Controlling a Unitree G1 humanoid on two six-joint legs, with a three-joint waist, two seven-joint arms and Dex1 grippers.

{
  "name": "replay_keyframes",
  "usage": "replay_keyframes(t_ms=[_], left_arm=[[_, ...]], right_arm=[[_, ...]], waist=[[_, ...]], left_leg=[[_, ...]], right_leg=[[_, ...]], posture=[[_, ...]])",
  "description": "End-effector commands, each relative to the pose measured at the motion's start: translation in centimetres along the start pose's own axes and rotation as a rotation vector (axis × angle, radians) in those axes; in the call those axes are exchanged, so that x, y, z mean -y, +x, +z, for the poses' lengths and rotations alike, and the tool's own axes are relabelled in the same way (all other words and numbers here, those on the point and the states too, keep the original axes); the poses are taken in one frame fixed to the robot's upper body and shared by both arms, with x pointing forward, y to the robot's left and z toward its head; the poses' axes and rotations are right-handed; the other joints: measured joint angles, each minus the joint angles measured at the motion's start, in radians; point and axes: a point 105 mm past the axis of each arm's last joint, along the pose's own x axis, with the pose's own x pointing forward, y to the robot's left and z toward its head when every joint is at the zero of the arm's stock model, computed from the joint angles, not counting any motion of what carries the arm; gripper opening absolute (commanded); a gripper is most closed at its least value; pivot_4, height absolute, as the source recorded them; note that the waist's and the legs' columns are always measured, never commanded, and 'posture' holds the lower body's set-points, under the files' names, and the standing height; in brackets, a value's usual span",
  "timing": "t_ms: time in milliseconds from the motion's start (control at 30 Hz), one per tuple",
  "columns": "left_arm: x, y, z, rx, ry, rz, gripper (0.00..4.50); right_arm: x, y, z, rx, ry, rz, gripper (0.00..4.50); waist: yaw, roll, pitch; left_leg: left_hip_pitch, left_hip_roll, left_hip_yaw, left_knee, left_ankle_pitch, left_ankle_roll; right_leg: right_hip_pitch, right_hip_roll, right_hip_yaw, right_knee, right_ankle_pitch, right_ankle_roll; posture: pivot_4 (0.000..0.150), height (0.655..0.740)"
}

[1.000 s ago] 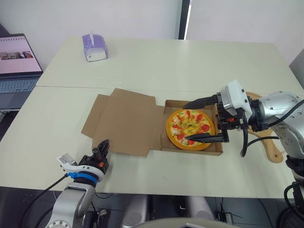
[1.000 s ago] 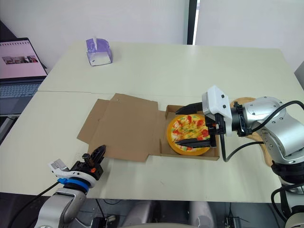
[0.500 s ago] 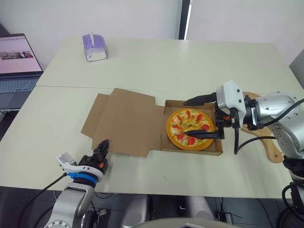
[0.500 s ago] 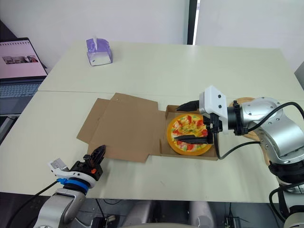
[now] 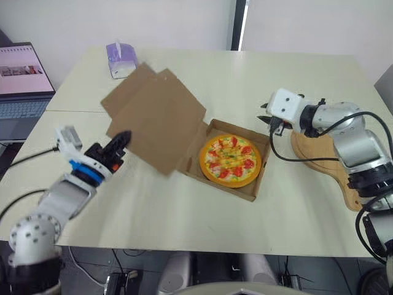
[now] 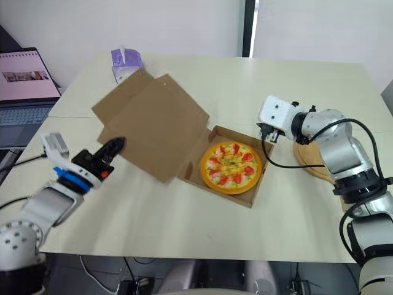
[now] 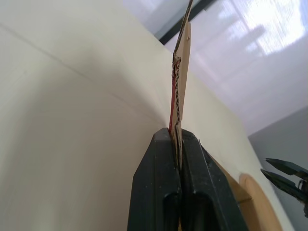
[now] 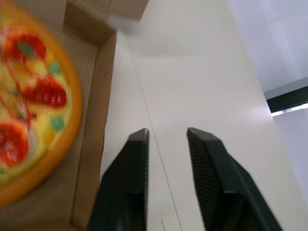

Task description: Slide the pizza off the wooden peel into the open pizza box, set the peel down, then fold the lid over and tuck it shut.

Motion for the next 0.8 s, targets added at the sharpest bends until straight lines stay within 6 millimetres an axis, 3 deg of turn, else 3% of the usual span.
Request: replay_keyframes(t_ms=[33, 233, 333, 500, 800], left_arm=[[0.0, 0.9, 1.5, -0.036, 0.142, -0.057, 0.0], [-0.2, 2.4, 3.0, -0.054, 0.231, -0.103, 0.0], [0.1, 3.5, 3.1, -0.077, 0.283, -0.133, 0.0], [1.3, 5.2, 2.5, -0.171, 0.429, -0.248, 0.0], [2.2, 8.3, 3.8, -0.181, 0.576, -0.388, 0.0]], right_arm=[[0.5, 0.8, -0.7, -0.048, -0.12, 0.019, 0.03], [-1.4, 1.9, -1.5, -0.065, -0.156, 0.176, 0.03], [-2.9, 1.6, -0.7, 0.006, -0.11, 0.286, 0.03], [-5.1, -0.6, 0.9, 0.132, 0.023, 0.418, 0.03], [-8.6, -4.2, 3.0, 0.2, 0.202, 0.514, 0.03]], waist=[[-0.005, 0.0, 0.0], [-0.012, 0.0, 0.001], [-0.012, 0.0, 0.001], [-0.01, -0.001, 0.001], [-0.003, -0.001, 0.001]], left_leg=[[0.0, 0.0, 0.0, 0.0, 0.0, 0.0], [0.0, 0.001, -0.001, -0.001, 0.0, -0.001], [-0.001, 0.001, -0.001, -0.001, 0.001, -0.001], [-0.001, 0.001, -0.003, -0.001, 0.001, -0.001], [-0.003, 0.0, -0.005, 0.001, 0.001, -0.002]], right_leg=[[0.0, 0.0, 0.0, 0.0, 0.0, 0.0], [-0.001, 0.0, -0.001, 0.0, 0.0, 0.0], [-0.002, 0.0, -0.001, 0.0, 0.0, 0.0], [-0.001, 0.0, -0.003, 0.0, 0.0, 0.0], [-0.002, -0.002, -0.005, 0.001, 0.0, 0.0]], posture=[[0.15, 0.7251], [0.15, 0.7251], [0.15, 0.7251], [0.15, 0.7251], [0.15, 0.7251]])
